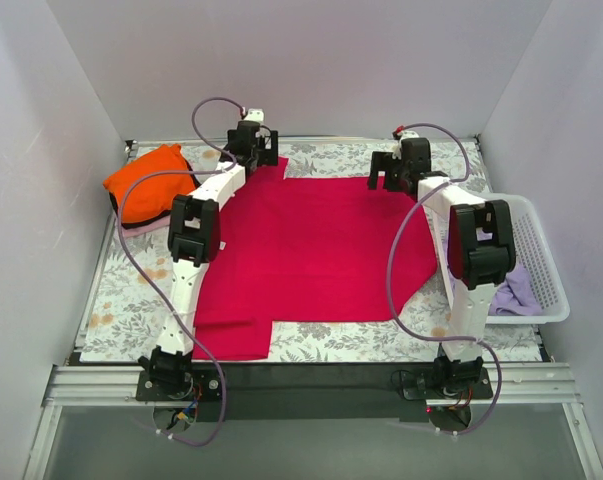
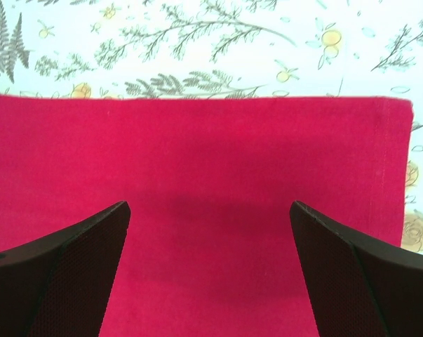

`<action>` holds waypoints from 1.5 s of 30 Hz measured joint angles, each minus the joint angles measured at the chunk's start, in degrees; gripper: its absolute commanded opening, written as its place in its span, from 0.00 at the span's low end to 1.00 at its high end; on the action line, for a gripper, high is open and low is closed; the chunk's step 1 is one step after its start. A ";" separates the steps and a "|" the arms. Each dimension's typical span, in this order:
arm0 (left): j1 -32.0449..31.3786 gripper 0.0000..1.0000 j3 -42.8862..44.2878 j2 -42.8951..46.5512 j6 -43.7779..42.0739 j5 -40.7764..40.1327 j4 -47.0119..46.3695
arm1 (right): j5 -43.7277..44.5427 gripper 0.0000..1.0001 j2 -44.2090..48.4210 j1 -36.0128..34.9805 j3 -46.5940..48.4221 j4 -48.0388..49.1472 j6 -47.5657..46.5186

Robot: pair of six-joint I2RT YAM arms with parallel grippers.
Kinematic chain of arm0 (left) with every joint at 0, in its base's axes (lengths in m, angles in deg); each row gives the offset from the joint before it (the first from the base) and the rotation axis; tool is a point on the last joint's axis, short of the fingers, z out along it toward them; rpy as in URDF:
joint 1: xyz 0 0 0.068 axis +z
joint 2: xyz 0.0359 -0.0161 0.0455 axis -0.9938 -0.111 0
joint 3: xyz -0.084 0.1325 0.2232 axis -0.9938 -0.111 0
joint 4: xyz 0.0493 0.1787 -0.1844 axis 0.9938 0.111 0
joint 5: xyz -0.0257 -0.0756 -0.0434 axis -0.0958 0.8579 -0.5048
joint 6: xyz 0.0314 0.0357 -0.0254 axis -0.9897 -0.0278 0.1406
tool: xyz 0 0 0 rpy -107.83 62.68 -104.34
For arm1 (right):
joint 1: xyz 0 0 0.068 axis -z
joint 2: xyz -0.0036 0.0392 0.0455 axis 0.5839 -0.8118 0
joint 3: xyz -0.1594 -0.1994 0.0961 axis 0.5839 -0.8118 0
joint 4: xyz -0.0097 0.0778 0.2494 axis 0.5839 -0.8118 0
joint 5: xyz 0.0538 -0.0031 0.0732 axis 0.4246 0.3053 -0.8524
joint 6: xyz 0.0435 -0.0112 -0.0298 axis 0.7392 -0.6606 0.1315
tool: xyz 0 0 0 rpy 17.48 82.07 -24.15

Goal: Fold and stack the t-shirts
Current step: Flatten the tshirt out

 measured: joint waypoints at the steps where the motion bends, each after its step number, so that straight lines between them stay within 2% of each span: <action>1: -0.02 0.92 0.31 -0.33 -0.13 0.04 0.15 | -0.02 0.87 -0.50 0.22 0.61 0.00 0.07; 11: 0.35 0.93 3.52 -4.39 1.66 2.19 3.65 | 0.55 0.86 -8.98 2.14 10.95 -2.64 1.07; 29: 6.34 0.91 1.57 -2.51 6.99 5.22 4.52 | 4.02 0.86 -9.88 2.49 12.61 -5.79 1.49; 39: 3.74 0.92 -0.70 -1.20 4.50 5.18 2.91 | 5.79 0.85 -17.05 3.56 26.25 -8.59 1.25; 45: -0.48 0.87 0.68 -1.22 2.84 4.66 2.38 | 5.35 0.84 -19.17 3.67 27.06 -10.23 1.31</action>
